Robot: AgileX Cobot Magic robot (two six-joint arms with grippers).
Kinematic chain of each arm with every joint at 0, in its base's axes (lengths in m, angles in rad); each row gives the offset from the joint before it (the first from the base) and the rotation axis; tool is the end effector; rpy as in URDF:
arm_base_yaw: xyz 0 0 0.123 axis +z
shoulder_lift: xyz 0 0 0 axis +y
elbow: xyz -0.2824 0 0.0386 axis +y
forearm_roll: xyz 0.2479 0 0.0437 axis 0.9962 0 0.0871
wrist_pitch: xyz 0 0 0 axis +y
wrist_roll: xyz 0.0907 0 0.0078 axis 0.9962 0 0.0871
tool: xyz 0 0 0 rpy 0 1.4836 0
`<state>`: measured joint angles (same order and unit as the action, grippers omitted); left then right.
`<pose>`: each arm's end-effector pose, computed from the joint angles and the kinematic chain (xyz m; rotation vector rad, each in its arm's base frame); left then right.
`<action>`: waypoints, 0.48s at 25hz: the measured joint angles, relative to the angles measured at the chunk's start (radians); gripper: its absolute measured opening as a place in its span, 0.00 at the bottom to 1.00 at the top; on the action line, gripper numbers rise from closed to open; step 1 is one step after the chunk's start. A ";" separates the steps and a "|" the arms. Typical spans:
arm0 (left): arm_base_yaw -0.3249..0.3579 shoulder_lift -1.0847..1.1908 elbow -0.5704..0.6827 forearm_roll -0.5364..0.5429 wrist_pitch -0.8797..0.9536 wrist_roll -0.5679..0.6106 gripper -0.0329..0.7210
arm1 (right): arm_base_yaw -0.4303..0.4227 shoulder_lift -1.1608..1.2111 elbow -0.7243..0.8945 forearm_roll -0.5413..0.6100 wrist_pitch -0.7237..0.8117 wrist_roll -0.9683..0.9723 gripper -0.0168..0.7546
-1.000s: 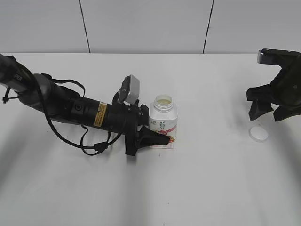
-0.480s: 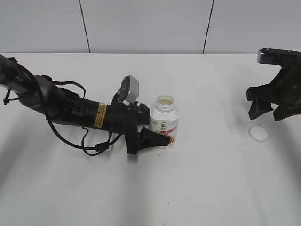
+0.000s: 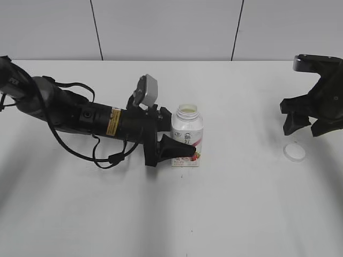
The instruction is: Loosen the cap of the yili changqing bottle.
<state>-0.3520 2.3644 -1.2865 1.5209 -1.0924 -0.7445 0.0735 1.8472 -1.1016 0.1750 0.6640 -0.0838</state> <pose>0.3576 -0.2173 0.0629 1.4364 1.5571 -1.1025 0.3471 0.0354 0.1605 -0.0473 2.8876 0.1788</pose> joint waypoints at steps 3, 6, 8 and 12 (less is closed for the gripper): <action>0.000 -0.024 0.000 0.000 -0.003 -0.001 0.68 | 0.000 0.000 0.000 -0.001 -0.004 0.000 0.69; 0.000 -0.038 0.000 0.001 -0.007 -0.002 0.68 | 0.000 0.000 0.000 -0.001 -0.007 0.000 0.69; 0.000 -0.038 0.000 0.008 -0.013 -0.003 0.68 | 0.000 0.000 0.000 -0.001 -0.009 0.000 0.69; 0.000 -0.038 0.000 0.018 -0.015 -0.011 0.69 | 0.000 0.000 0.000 -0.001 -0.012 0.000 0.69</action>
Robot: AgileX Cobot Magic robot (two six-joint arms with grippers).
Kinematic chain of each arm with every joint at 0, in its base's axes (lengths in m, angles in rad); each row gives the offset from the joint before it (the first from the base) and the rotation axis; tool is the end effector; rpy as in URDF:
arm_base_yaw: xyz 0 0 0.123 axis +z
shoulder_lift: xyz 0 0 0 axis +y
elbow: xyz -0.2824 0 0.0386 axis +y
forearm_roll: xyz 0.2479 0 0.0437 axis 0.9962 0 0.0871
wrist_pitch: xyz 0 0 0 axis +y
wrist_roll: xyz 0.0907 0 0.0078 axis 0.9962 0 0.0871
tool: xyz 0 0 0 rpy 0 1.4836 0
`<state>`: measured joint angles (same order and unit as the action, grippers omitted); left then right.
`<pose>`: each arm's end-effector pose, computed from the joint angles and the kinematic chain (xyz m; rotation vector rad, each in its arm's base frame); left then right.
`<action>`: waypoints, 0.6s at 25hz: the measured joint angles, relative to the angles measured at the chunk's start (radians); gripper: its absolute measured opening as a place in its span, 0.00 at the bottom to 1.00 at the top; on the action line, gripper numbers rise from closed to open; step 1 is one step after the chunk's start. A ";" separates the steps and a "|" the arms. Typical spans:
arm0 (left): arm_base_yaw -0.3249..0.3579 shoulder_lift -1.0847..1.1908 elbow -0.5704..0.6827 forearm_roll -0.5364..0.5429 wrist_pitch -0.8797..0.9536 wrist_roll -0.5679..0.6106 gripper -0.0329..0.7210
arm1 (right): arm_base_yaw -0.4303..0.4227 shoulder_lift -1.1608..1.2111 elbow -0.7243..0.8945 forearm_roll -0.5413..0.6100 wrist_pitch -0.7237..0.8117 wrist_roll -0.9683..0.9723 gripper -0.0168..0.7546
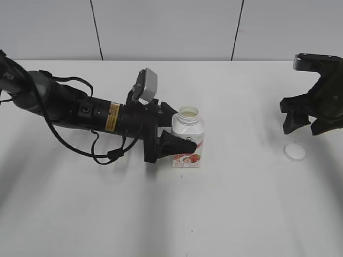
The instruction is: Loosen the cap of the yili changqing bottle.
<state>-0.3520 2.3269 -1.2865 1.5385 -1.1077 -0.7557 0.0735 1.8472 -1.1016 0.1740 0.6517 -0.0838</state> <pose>0.3575 -0.2180 0.0785 1.4522 1.5178 -1.1018 0.3482 0.0352 0.1607 -0.0469 2.8755 0.1760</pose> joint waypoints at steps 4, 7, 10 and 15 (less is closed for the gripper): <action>0.000 0.000 0.000 0.000 -0.018 -0.024 0.76 | 0.000 0.000 0.000 0.000 -0.004 0.000 0.69; 0.000 -0.001 0.000 0.000 -0.029 -0.057 0.80 | 0.000 0.000 0.000 -0.001 -0.004 0.000 0.69; 0.000 -0.007 0.000 0.001 -0.029 -0.067 0.81 | 0.000 0.000 0.000 -0.001 -0.005 0.000 0.69; 0.000 -0.054 0.000 0.020 -0.031 -0.070 0.81 | 0.000 0.000 0.000 -0.001 -0.005 0.000 0.69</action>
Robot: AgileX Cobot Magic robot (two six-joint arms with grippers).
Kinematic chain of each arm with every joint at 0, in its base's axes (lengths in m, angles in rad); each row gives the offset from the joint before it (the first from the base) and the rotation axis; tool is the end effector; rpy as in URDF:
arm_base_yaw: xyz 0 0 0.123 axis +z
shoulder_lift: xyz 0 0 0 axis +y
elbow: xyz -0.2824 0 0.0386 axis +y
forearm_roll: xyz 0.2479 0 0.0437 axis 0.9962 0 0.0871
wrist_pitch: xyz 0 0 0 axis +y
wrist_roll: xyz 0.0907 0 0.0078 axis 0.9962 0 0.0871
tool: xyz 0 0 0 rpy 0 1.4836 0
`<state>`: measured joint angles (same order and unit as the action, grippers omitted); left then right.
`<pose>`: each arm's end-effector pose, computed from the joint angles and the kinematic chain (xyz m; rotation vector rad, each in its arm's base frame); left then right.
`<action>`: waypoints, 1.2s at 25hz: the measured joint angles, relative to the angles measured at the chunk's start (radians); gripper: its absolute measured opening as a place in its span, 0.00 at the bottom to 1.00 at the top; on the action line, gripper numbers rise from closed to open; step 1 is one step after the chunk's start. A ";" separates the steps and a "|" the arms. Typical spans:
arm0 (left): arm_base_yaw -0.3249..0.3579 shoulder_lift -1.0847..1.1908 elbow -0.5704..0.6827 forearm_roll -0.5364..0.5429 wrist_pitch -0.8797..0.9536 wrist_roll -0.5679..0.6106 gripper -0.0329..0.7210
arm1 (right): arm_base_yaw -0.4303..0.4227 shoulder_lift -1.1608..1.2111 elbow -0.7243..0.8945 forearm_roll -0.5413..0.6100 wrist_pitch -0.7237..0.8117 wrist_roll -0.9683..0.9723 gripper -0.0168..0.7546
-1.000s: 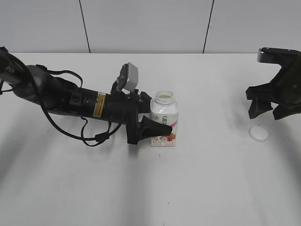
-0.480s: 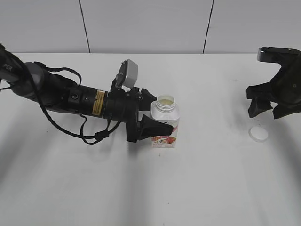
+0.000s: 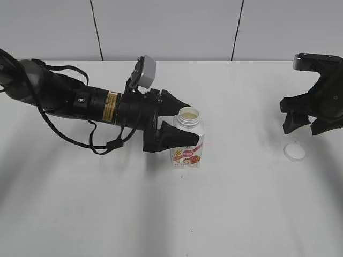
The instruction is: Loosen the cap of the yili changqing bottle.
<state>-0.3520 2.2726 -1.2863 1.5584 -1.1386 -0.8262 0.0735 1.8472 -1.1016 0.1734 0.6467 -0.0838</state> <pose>0.3560 -0.2188 0.1018 1.4368 1.5042 -1.1418 0.3486 0.0352 0.1609 -0.0470 2.8706 0.1747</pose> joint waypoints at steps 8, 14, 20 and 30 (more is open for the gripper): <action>0.000 -0.073 0.000 0.022 -0.006 -0.018 0.81 | 0.000 0.000 0.000 0.000 0.002 0.000 0.69; 0.000 -0.136 0.001 0.037 -0.004 -0.070 0.81 | 0.000 0.000 -0.052 0.000 0.091 0.000 0.69; 0.000 -0.239 0.001 0.124 0.135 -0.176 0.81 | 0.000 0.000 -0.153 0.000 0.201 0.001 0.69; 0.035 -0.403 0.001 0.276 0.539 -0.476 0.77 | 0.000 -0.004 -0.299 0.001 0.378 0.000 0.69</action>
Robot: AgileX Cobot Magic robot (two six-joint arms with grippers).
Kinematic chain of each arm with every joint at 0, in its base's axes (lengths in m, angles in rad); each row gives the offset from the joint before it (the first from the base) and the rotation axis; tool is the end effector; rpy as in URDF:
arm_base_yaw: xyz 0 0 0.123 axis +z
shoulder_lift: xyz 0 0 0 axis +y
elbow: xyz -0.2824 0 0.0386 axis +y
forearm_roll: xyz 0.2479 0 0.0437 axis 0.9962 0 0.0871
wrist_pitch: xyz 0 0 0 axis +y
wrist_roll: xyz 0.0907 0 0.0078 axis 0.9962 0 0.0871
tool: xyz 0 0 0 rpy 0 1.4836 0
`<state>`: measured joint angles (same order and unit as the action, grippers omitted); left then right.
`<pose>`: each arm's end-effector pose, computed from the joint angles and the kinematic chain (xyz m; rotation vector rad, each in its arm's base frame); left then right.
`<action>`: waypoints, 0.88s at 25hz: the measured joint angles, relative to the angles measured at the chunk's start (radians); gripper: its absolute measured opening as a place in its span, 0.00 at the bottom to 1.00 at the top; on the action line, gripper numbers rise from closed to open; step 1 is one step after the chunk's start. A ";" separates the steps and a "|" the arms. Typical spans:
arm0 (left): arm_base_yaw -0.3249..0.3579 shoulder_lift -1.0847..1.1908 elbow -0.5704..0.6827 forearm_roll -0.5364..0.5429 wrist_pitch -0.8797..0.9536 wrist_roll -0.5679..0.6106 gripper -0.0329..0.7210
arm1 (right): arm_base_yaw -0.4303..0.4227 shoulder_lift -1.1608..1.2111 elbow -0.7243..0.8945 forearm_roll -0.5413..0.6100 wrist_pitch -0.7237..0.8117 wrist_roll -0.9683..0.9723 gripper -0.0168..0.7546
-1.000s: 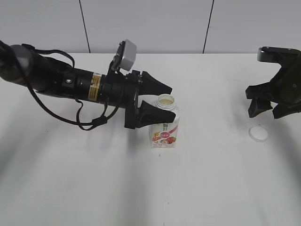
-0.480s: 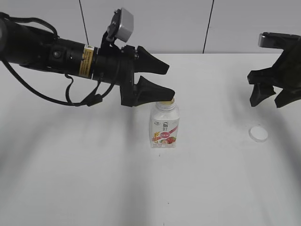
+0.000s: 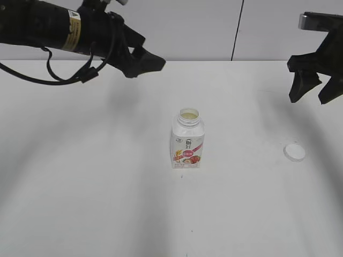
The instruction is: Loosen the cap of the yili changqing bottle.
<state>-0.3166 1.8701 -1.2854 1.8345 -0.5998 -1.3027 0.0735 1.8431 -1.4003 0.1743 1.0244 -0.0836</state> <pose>0.3749 -0.1749 0.2334 1.2063 1.7936 -0.4913 0.3714 0.0409 0.2296 -0.1186 2.9393 0.2308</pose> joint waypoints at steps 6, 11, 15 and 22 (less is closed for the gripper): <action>0.024 -0.018 0.006 0.001 0.414 -0.091 0.77 | 0.000 -0.033 -0.034 0.002 0.035 0.001 0.69; 0.032 -0.018 0.014 -0.135 0.855 -0.093 0.77 | 0.000 -0.071 -0.047 0.002 0.085 0.000 0.69; 0.034 -0.018 0.014 -0.390 0.994 0.045 0.77 | 0.000 -0.098 -0.074 0.002 0.126 0.000 0.69; 0.027 -0.028 0.014 -0.876 1.026 0.368 0.77 | 0.000 -0.136 -0.141 0.002 0.171 0.001 0.69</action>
<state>-0.2893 1.8424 -1.2718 0.9588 0.4259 -0.9347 0.0735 1.7074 -1.5413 0.1765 1.1952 -0.0830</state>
